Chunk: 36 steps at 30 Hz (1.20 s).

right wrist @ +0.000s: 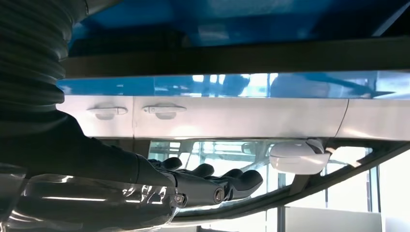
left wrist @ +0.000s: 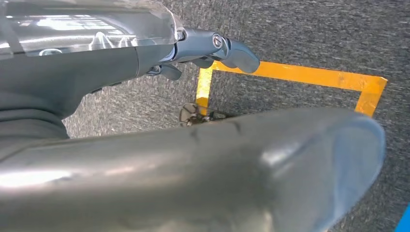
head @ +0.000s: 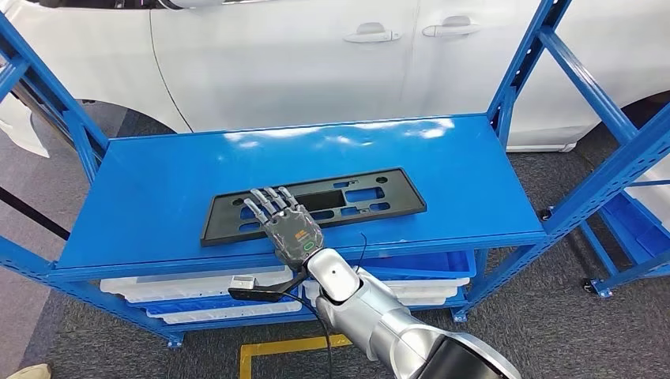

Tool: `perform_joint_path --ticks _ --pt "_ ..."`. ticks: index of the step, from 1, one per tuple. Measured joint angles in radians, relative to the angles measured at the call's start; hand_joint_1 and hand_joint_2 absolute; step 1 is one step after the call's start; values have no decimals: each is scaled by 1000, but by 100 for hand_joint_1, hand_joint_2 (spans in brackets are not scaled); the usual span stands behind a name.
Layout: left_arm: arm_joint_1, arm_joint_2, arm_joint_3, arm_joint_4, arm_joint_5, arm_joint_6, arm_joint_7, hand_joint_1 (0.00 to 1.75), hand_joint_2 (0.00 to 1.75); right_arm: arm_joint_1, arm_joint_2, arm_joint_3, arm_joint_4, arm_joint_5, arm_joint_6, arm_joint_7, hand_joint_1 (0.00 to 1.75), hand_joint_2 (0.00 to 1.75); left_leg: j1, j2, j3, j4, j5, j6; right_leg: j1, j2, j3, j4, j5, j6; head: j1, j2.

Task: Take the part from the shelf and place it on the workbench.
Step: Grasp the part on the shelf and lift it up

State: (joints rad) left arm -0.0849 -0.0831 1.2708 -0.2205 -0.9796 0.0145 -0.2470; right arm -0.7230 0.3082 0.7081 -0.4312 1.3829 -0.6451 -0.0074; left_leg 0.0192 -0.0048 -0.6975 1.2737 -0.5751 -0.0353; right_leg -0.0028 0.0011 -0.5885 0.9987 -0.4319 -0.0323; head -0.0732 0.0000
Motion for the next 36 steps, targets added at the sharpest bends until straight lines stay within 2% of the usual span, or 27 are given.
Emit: perform_joint_path --ticks 1,2,4,5,6,9,11,12,14,15,16,17,18,20,22,24,26,28,30,31,32,33,34,36 --pt "1 0 0 0 0 1 0 0 0 -1 2 -3 4 0 1 3 0 175 1 0 -12 19 4 -2 0 0 0 1 -1 0 0 0" --pt "1 1 0 0 0 2 0 0 0 -2 5 -5 8 1 2 6 0 175 1 0 -3 -4 28 -3 0 1 2 3 -3 1 0 0" --pt "1 3 0 0 0 3 0 0 0 -7 12 -9 15 1 2 12 0 175 3 1 55 -134 101 -1 -1 2 4 8 -8 6 0 0" --pt "0 3 0 0 -1 3 0 0 0 -12 15 -11 19 1 4 14 0 175 2 1 84 -197 124 2 1 3 4 13 -12 10 0 0" --pt "-1 4 0 0 -1 3 0 0 0 -17 18 -14 22 0 6 15 0 175 1 1 102 -236 135 7 3 3 2 16 -14 15 0 0" --pt "-1 3 0 0 -2 2 0 0 0 -27 25 -24 33 -2 19 26 0 175 -2 -1 108 -255 135 26 7 4 -3 19 -15 29 0 0" --pt "0 2 -1 0 -3 2 0 0 0 -34 28 -30 40 1 26 41 0 175 2 0 109 -260 138 38 5 4 -14 45 -35 39 0 0" --pt "-1 2 -2 0 -5 1 0 0 0 -39 28 -31 43 6 31 52 0 175 4 0 110 -262 140 44 4 3 -32 85 -59 43 0 0" --pt "-2 2 -4 0 -8 0 -1 0 0 -46 28 -33 54 18 43 74 0 175 2 1 109 -262 141 50 0 3 -94 216 -121 49 0 0" --pt "-2 2 -6 0 -9 -1 0 0 44 -48 28 -33 60 26 49 84 0 175 1 1 109 -261 140 51 -1 3 -124 274 -140 51 0 0" --pt "-1 2 -7 0 -11 -3 0 0 87 -48 28 -33 65 34 53 94 0 175 1 1 109 -261 140 51 -2 3 -140 304 -141 51 0 0" --pt "-1 2 -8 0 -13 -4 0 0 131 -49 28 -33 70 43 58 103 0 175 1 0 109 -260 140 51 -3 3 -138 294 -123 50 0 0" --pt "-1 2 -9 0 -14 -6 1 0 175 -51 28 -33 75 52 62 111 0 175 1 -1 110 -260 139 50 -2 3 -117 247 -91 47 0 0" --pt "-2 2 -11 0 -16 -11 2 0 87 -57 28 -33 81 69 71 126 0 175 -2 -2 112 -259 137 45 1 2 -51 107 -26 35 0 0" --pt "-2 1 -14 0 -17 -14 2 0 0 -62 28 -33 86 82 81 138 0 175 -5 -2 111 -258 136 37 7 2 -16 29 -5 27 0 0" --pt "-3 1 -16 0 -18 -15 2 0 0 -63 28 -33 93 90 88 147 1 175 -5 -1 111 -261 136 25 8 3 -15 20 -5 21 0 0" --pt "-3 3 -17 0 -18 -15 2 0 0 -64 30 -33 98 95 94 153 13 175 -3 -1 107 -246 122 15 3 3 -10 10 0 12 0 0" --pt "-3 4 -19 0 -20 -16 2 0 0 -65 33 -33 102 97 106 153 99 175 0 0 69 -160 71 7 -1 1 -5 2 3 4 0 0" --pt "-2 4 -21 0 -22 -18 2 0 0 -63 34 -33 107 98 121 146 175 175 1 0 7 -29 14 -1 -1 0 -5 2 3 2 0 0" --pt "-2 4 -22 0 -22 -18 2 0 0 -61 34 -33 110 97 127 143 175 175 2 0 -13 11 6 -3 0 0 -5 3 2 1 0 0" --pt "-1 5 -22 0 -23 -19 2 0 0 -60 34 -33 113 96 132 139 175 175 2 0 -15 13 18 -4 0 0 -5 4 2 1 0 0" --pt "-1 5 -22 0 -23 -19 2 0 0 -59 35 -33 115 95 136 137 175 175 2 0 3 -25 47 -4 0 1 -4 5 1 3 0 0" --pt "-2 6 -22 0 -23 -19 2 0 0 -60 35 -33 116 94 139 135 175 175 2 0 35 -93 86 -3 -1 1 -3 7 -1 5 0 0" --pt "-4 6 -23 0 -22 -21 1 0 0 -62 36 -33 116 92 144 133 175 175 0 0 95 -218 132 5 3 3 -4 13 -5 13 0 0"
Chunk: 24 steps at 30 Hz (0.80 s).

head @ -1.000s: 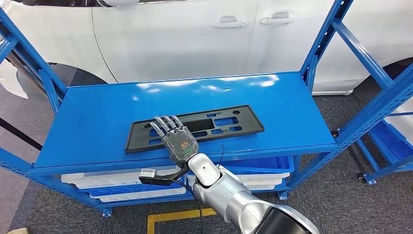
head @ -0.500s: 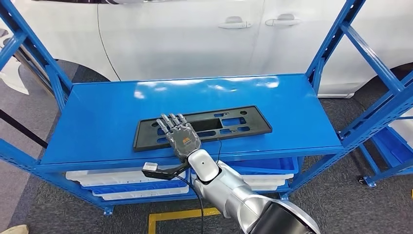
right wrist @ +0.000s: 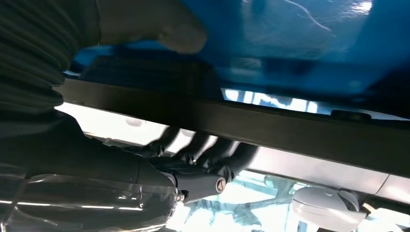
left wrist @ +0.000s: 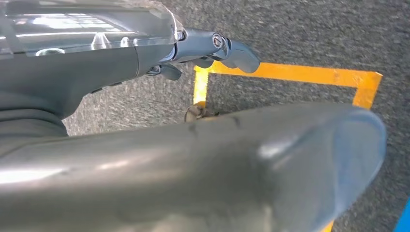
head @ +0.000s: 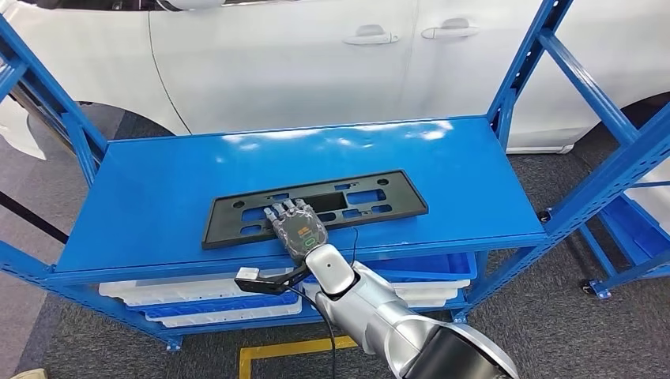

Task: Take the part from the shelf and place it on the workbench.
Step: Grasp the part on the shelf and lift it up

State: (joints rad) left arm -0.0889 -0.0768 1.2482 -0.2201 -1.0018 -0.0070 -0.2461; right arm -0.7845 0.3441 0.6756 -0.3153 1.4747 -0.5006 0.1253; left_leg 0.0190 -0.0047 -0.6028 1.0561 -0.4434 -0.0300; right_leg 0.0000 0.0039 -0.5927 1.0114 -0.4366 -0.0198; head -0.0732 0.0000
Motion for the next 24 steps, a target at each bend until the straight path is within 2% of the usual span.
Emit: perform_joint_path --ticks 1,4,5,7,9,10,11,12,14,16,18,20,21,22,24 --pt "-1 0 0 0 0 -1 -1 0 0 -1 0 0 0 -1 1 -1 175 175 -2 -1 14 -31 6 6 2 0 -2 2 -1 4 0 0" --pt "1 0 0 0 4 -4 -6 0 0 -6 0 0 0 -2 3 -3 175 175 -3 -1 17 -44 7 25 3 1 -4 5 -2 19 0 0" --pt "1 -1 0 0 5 -4 -9 0 0 -8 0 0 0 -2 4 -4 175 175 -1 -1 19 -47 9 31 2 1 -7 15 -11 24 0 0" --pt "-1 -1 0 0 8 -4 -14 0 0 -11 0 0 0 -2 6 -9 175 175 2 1 20 -51 12 41 -1 1 -41 91 -59 34 0 0" --pt "-2 0 1 0 11 -4 -18 0 0 -7 -1 0 1 -2 11 -13 175 175 0 1 18 -50 12 46 -4 0 -106 227 -120 41 0 0" --pt "-2 0 1 0 12 -4 -20 0 0 -5 -1 0 1 -2 13 -14 175 175 0 1 17 -50 12 46 -5 0 -130 275 -133 43 0 0" --pt "-1 1 1 0 13 -4 -22 0 0 -3 -1 0 1 -3 15 -15 175 175 0 0 18 -50 12 46 -6 0 -139 291 -128 43 0 0" --pt "-1 1 1 0 14 -4 -24 0 0 -3 -1 0 1 -4 15 -16 175 175 0 0 18 -49 11 46 -6 0 -127 265 -104 41 0 0" --pt "-2 1 1 0 16 -5 -26 0 0 -3 -1 0 0 -6 15 -17 175 175 -1 -2 21 -48 10 43 -5 0 -63 132 -37 32 0 0" --pt "-2 1 1 0 17 -5 -28 0 87 -4 -1 0 -1 -8 15 -18 175 175 -4 -4 19 -46 8 35 0 0 -15 27 -2 21 0 0" --pt "-2 0 1 0 14 -11 -42 0 175 -4 0 0 -1 -11 13 -17 175 175 -6 -3 16 -46 9 24 5 1 -8 5 0 14 0 0" --pt "-1 2 0 0 5 -19 -76 0 175 -5 0 0 -1 -15 8 -17 175 175 -4 -3 13 -42 3 13 1 1 -6 -2 4 4 0 0" --pt "-1 3 -1 0 1 -21 -94 0 175 -6 0 0 -2 -16 4 -17 175 175 -3 -2 6 -23 -11 8 -2 0 -3 -7 7 -1 0 0" --pt "-1 4 -1 0 -2 -22 -109 0 175 -7 1 0 -2 -18 1 -18 175 175 -2 -2 -7 7 -30 4 -4 -1 -1 -11 8 -6 0 0" --pt "0 5 -2 0 -3 -21 -127 0 175 -8 0 -1 -1 -19 -4 -21 175 175 0 -1 -62 128 -89 -3 -3 -3 0 -11 7 -10 0 0"
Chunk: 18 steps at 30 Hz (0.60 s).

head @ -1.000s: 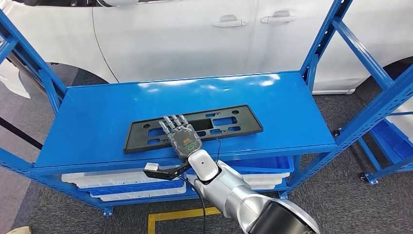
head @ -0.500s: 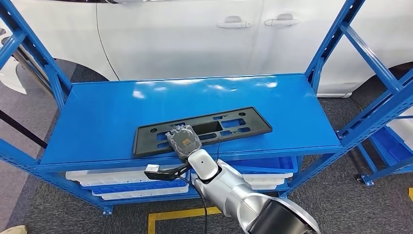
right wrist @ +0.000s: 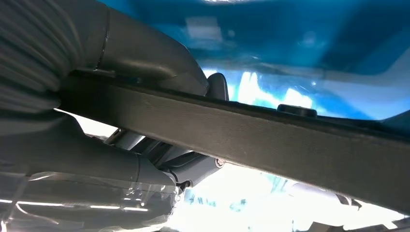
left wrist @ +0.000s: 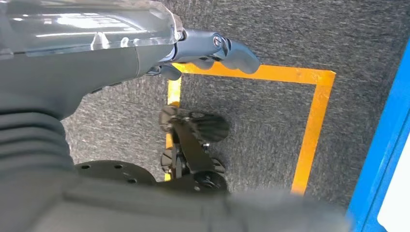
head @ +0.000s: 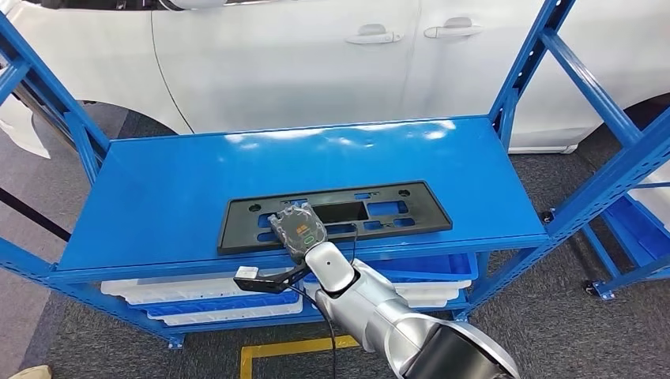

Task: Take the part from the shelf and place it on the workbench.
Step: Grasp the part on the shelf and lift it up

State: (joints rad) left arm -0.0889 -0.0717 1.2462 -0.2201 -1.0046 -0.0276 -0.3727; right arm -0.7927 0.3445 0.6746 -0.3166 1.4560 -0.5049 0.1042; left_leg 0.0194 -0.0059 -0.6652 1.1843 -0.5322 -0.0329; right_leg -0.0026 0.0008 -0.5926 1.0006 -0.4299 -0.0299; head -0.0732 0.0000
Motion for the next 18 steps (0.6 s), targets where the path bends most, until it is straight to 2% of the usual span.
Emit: perform_joint_path --ticks 1,2,3,5,6,7,9,11,12,13,15,16,17,18 --pt "1 0 0 0 0 3 -4 0 175 0 0 -1 0 0 -1 -3 175 175 1 0 -26 54 -18 -3 1 0 0 1 -1 -1 0 0" --pt "3 0 0 0 2 8 -4 0 175 1 0 -5 0 -2 -4 -8 175 175 2 0 -43 87 -22 -6 1 0 -1 3 -1 -2 0 0" --pt "3 1 0 0 4 16 -2 0 175 1 0 -10 0 -5 -8 -14 175 175 3 0 -38 75 -3 -9 1 0 -1 6 -3 -1 0 0" --pt "2 2 0 0 7 28 5 0 175 -1 0 -23 -2 -18 -25 -32 175 175 6 1 16 -37 59 -10 -1 2 -2 15 -9 4 0 0" --pt "1 2 0 0 8 29 7 0 175 -4 0 -29 -4 -28 -39 -45 175 175 5 0 45 -95 78 -8 1 3 -4 21 -13 9 0 0" --pt "-1 2 0 0 8 28 8 0 175 -6 0 -36 -9 -43 -55 -65 175 175 4 0 65 -134 87 -2 2 4 -6 26 -15 14 0 0" --pt "-1 2 0 0 4 23 3 0 175 -8 0 -58 -26 -107 -92 -140 175 175 -1 -2 72 -154 85 13 6 5 -10 29 -14 24 0 0" --pt "0 2 0 0 2 6 -16 0 175 -8 -2 -97 -68 -251 -116 -298 175 175 2 -1 71 -155 89 26 5 6 -11 31 -16 33 0 0" --pt "1 2 0 0 3 -9 -30 0 175 -8 -4 -125 -105 -354 -112 -403 175 175 4 0 71 -157 91 32 5 5 -18 45 -28 38 0 0" --pt "0 2 0 0 4 -25 -47 0 175 -4 -8 -157 -157 -471 -98 -513 175 175 6 2 72 -159 92 38 4 5 -32 79 -50 43 0 0" --pt "-2 2 0 0 8 -54 -78 0 175 20 -27 -219 -306 -722 -29 -684 175 175 6 3 73 -159 93 46 0 4 -86 198 -112 50 0 0" --pt "-2 2 0 0 10 -66 -90 0 175 44 -43 -244 -408 -843 20 -732 175 175 5 3 73 -159 93 48 -1 4 -113 258 -135 52 0 0" --pt "-2 2 1 0 11 -75 -101 0 175 75 -64 -264 -521 -957 76 -760 175 175 4 2 74 -159 92 49 -2 4 -130 295 -143 52 0 0" --pt "-2 2 1 0 13 -81 -110 0 175 109 -86 -276 -634 -1052 131 -773 175 175 3 0 75 -159 92 50 -2 4 -130 297 -135 51 0 0"
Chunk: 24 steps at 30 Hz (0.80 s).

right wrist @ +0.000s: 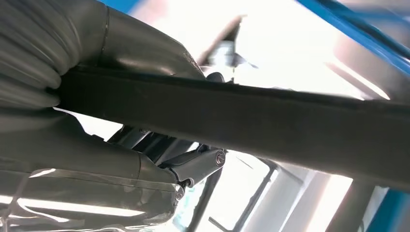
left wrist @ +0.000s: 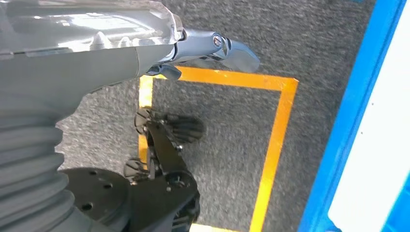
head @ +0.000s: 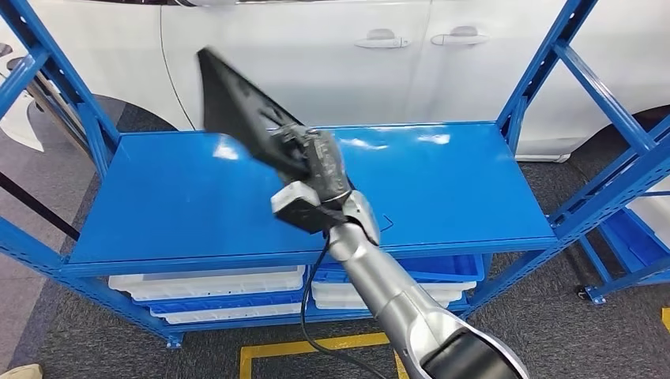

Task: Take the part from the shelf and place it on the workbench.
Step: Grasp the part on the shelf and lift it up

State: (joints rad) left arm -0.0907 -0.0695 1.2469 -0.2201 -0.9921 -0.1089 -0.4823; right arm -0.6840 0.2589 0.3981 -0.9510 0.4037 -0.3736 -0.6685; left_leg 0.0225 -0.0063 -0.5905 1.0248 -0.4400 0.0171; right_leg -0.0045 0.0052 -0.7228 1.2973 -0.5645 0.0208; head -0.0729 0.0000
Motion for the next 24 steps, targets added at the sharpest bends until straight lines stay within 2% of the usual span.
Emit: perform_joint_path --ticks 1,3,4,5,7,9,11,13,14,15,16,19,20,21,23,24 --pt "1 0 0 0 1 -5 -7 0 175 34 -22 -9 -114 -83 51 -7 175 175 -2 -2 0 0 0 0 1 0 18 -36 23 -4 0 0" --pt "1 -2 0 0 3 -10 -16 0 175 84 -55 -16 -309 -213 139 -13 175 175 -7 -4 -2 0 1 -1 7 -1 83 -170 80 -21 0 0" --pt "-1 -2 0 0 5 -10 -18 0 175 101 -69 -18 -404 -268 182 -16 175 175 -10 -3 -4 1 2 -3 10 -4 109 -225 101 -26 0 0" --pt "-2 -3 1 1 8 -10 -20 0 175 115 -82 -18 -492 -318 225 -21 175 175 -13 -1 -5 2 3 -6 13 -6 124 -258 112 -30 0 0" --pt "-5 -3 2 1 14 -6 -22 0 175 145 -110 -18 -658 -415 320 -29 175 175 -14 0 -7 2 7 -14 14 -9 127 -270 119 -30 0 0" --pt "-5 -3 3 1 20 2 -25 0 175 174 -130 -17 -786 -501 410 -27 175 175 -13 0 -10 8 -4 -23 9 -11 127 -279 127 -37 0 0" --pt "-4 -2 4 1 27 11 -28 0 175 199 -142 -12 -874 -575 492 -12 175 175 -12 1 -33 73 -60 -32 2 -14 125 -288 136 -47 0 0" --pt "-3 -2 7 1 31 18 -29 0 175 223 -152 -5 -924 -641 561 11 175 175 -9 1 -75 199 -137 -40 3 -15 116 -288 142 -52 0 0" --pt "-2 -2 8 1 31 20 -29 0 175 234 -156 -1 -937 -667 586 22 175 175 -8 1 -89 249 -159 -44 3 -15 111 -286 146 -52 0 0" --pt "-2 -1 9 1 32 22 -29 0 175 243 -161 4 -946 -690 607 33 175 175 -8 1 -89 269 -164 -46 3 -15 104 -284 149 -51 0 0" --pt "-2 0 10 1 32 24 -28 0 175 249 -165 7 -953 -705 620 41 175 175 -8 1 -70 250 -152 -46 3 -15 98 -281 153 -50 0 0" --pt "-4 4 11 1 32 25 -28 0 175 258 -175 13 -972 -726 639 49 175 175 -10 1 45 57 -86 -38 4 -14 80 -268 162 -39 0 0" --pt "-4 6 11 1 31 25 -27 0 175 259 -177 14 -978 -728 642 49 175 175 -12 0 67 14 -75 -33 6 -15 76 -265 166 -34 0 0" --pt "-4 7 11 1 31 25 -26 0 175 259 -179 15 -982 -729 643 49 175 175 -15 -1 74 -5 -72 -27 6 -15 74 -264 171 -28 0 0" --pt "-2 7 12 1 31 25 -26 0 175 261 -183 15 -987 -729 643 49 175 175 -17 -1 67 -5 -57 -16 7 -15 72 -267 183 -16 0 0" --pt "-3 7 12 1 31 25 -25 0 175 261 -185 15 -989 -729 643 49 175 175 -15 0 62 -8 -48 -10 5 -13 67 -264 180 -11 0 0"
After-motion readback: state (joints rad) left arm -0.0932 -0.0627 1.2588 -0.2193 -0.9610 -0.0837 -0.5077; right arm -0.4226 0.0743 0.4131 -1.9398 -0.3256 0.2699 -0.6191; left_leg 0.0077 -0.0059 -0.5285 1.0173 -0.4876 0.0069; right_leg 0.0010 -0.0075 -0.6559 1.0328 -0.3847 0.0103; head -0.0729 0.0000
